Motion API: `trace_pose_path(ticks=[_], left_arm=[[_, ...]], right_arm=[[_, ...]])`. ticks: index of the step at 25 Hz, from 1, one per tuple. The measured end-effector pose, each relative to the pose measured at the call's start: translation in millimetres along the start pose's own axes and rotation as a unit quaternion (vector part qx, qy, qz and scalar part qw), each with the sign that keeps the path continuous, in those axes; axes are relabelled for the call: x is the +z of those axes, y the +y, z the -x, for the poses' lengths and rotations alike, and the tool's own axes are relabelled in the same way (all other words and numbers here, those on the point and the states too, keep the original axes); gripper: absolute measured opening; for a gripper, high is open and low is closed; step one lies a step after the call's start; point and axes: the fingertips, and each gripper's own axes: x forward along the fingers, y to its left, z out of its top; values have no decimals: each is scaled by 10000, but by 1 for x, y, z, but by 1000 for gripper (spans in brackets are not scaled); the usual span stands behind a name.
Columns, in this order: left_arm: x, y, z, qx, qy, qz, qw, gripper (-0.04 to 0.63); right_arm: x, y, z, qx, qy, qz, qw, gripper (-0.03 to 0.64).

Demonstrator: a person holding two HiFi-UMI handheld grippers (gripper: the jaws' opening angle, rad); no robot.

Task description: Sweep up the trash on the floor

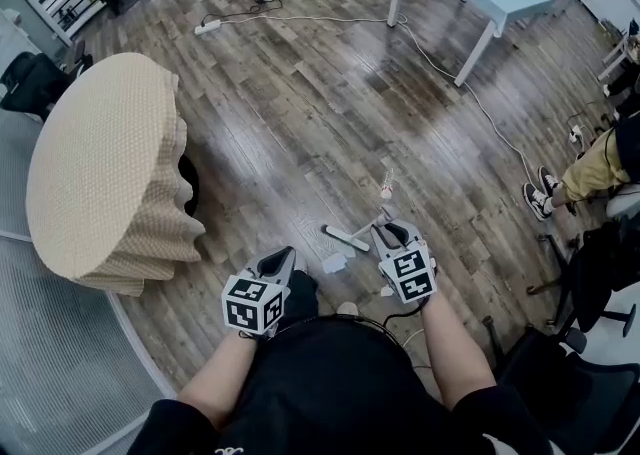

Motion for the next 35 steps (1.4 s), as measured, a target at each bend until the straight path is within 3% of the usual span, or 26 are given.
trace_pose_path(ticks=[5, 10, 16, 23, 25, 27, 35], left_arm=[[-15, -26, -7, -247, 136, -67, 9996, -3], [-19, -61, -22, -516, 251, -302, 9979, -3], [-26, -106, -42, -866, 454, -610, 9933, -3], [-34, -146, -66, -1596, 782, -1054, 9784, -3], [-32, -149, -71, -1821, 906, -1242, 9712, -3], [-26, -146, -76, -1995, 1010, -1403, 9645, -3], [2, -98, -85, -2400, 1245, -1646, 9486, -3]], right_arm=[[-11, -14, 53, -546, -164, -480, 9972, 83], [-46, -34, 115, -1285, -260, -1164, 9845, 83], [-112, -53, 184, -2232, -133, -1866, 9567, 83], [-177, -53, 238, -3199, 141, -2426, 9158, 83], [-191, -56, 245, -3478, 219, -2598, 9006, 83], [-207, -58, 253, -3835, 331, -2876, 8770, 83], [-227, -37, 235, -4732, 665, -3787, 7926, 84]])
